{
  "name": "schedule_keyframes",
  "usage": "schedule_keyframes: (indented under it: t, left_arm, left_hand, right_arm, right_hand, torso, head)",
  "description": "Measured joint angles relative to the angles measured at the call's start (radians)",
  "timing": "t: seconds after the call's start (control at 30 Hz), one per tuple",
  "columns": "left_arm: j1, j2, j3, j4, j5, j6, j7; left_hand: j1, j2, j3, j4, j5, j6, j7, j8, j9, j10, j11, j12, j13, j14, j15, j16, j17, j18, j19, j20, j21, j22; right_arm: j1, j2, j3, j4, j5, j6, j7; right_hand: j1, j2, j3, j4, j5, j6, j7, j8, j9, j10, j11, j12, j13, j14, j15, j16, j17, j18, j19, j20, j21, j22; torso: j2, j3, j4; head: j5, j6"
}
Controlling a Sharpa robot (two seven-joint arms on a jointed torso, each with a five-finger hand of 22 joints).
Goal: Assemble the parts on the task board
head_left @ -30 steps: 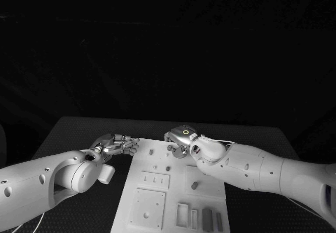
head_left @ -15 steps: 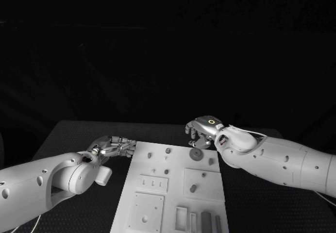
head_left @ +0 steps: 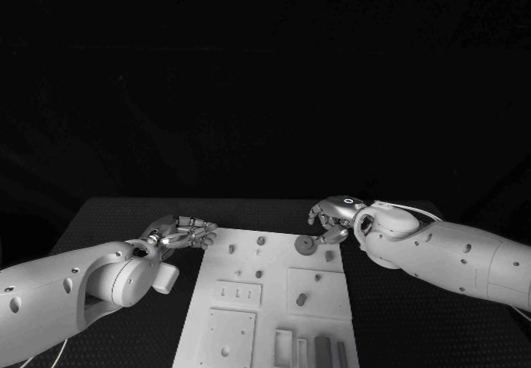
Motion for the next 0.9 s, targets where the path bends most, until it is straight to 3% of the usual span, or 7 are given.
schedule_keyframes:
  t: [0.07, 0.23, 0.47, 0.63, 0.9]
  left_arm:
    - [0.0, 0.002, 0.0, -0.003, 0.0, 0.001, 0.0]
    - [0.0, 0.004, 0.0, -0.005, -0.001, 0.003, 0.0]
    - [0.0, 0.005, 0.0, -0.007, -0.001, 0.005, -0.001]
    - [0.0, 0.005, 0.0, -0.007, -0.001, 0.006, -0.001]
    - [-0.001, 0.004, 0.0, -0.008, -0.001, 0.006, -0.001]
  left_hand:
    - [0.0, 0.0, 0.0, 0.0, 0.0, 0.0, 0.0, 0.0, 0.0, 0.0, 0.0, 0.0, 0.0, 0.0, 0.0, -0.004, 0.001, 0.0, 0.0, 0.0, 0.0, 0.0]
    - [0.0, 0.0, 0.0, 0.0, 0.0, 0.0, 0.0, 0.0, 0.0, 0.0, 0.0, -0.004, 0.0, 0.0, 0.0, -0.004, 0.001, 0.0, 0.0, 0.0, 0.005, 0.0]
    - [0.0, 0.0, 0.0, 0.0, 0.0, 0.0, 0.0, 0.0, 0.0, 0.0, 0.0, -0.004, 0.0, 0.0, 0.0, -0.004, 0.002, 0.0, 0.0, 0.0, 0.005, 0.0]
    - [0.0, 0.0, 0.0, 0.0, 0.0, 0.0, 0.0, 0.0, 0.0, 0.0, 0.0, -0.004, 0.0, 0.0, 0.0, -0.004, 0.002, 0.0, 0.0, 0.0, 0.005, 0.0]
    - [0.0, 0.0, 0.0, 0.0, 0.0, 0.0, 0.0, 0.0, 0.0, 0.0, 0.0, -0.003, 0.0, 0.0, 0.0, -0.004, 0.002, 0.0, 0.0, 0.0, 0.005, 0.0]
  right_arm:
    - [-0.013, 0.007, -0.002, -0.003, 0.0, 0.012, 0.002]
    - [-0.023, 0.017, -0.002, -0.014, 0.0, 0.03, 0.008]
    - [-0.034, 0.042, -0.002, -0.054, 0.012, 0.033, 0.017]
    - [-0.041, 0.049, -0.002, -0.059, 0.025, 0.032, 0.024]
    - [-0.043, 0.049, -0.001, -0.062, 0.033, 0.033, 0.031]
  right_hand:
    - [0.0, 0.0, -0.001, 0.011, 0.0, 0.0, 0.0, 0.0, -0.001, 0.0, 0.0, 0.046, 0.021, 0.001, -0.001, 0.023, 0.008, 0.0, 0.001, -0.001, 0.03, 0.0]
    - [-0.001, 0.001, -0.001, 0.026, 0.0, 0.0, 0.0, -0.007, -0.004, 0.01, -0.003, 0.103, 0.043, 0.017, -0.006, 0.057, 0.016, -0.016, 0.019, -0.019, 0.076, 0.0]
    - [-0.004, 0.004, -0.001, 0.032, 0.005, 0.0, 0.0, -0.007, -0.005, 0.017, -0.002, 0.111, 0.044, 0.019, -0.004, 0.063, 0.017, -0.017, 0.017, -0.024, 0.081, 0.001]
    - [0.003, 0.011, 0.003, 0.036, 0.006, 0.0, 0.0, -0.007, -0.005, 0.017, -0.002, 0.111, 0.044, 0.019, -0.004, 0.063, 0.017, -0.023, 0.017, -0.024, 0.084, 0.001]
    - [0.012, 0.029, 0.023, 0.055, 0.006, 0.007, -0.006, -0.003, -0.005, 0.021, 0.001, 0.118, 0.042, 0.022, -0.001, 0.073, 0.019, -0.026, 0.02, -0.028, 0.093, 0.001]
  torso:
    - [0.001, 0.003, -0.0012]
    - [0.001, 0.0056, -0.0021]
    - [0.001, 0.0018, -0.0004]
    - [0.0, -0.0005, 0.0031]
    - [-0.001, -0.0023, 0.0024]
  head:
    - [0.0, 0.002]
    - [0.0, -0.003]
    - [0.0, -0.01]
    - [0.001, -0.018]
    - [0.002, -0.022]
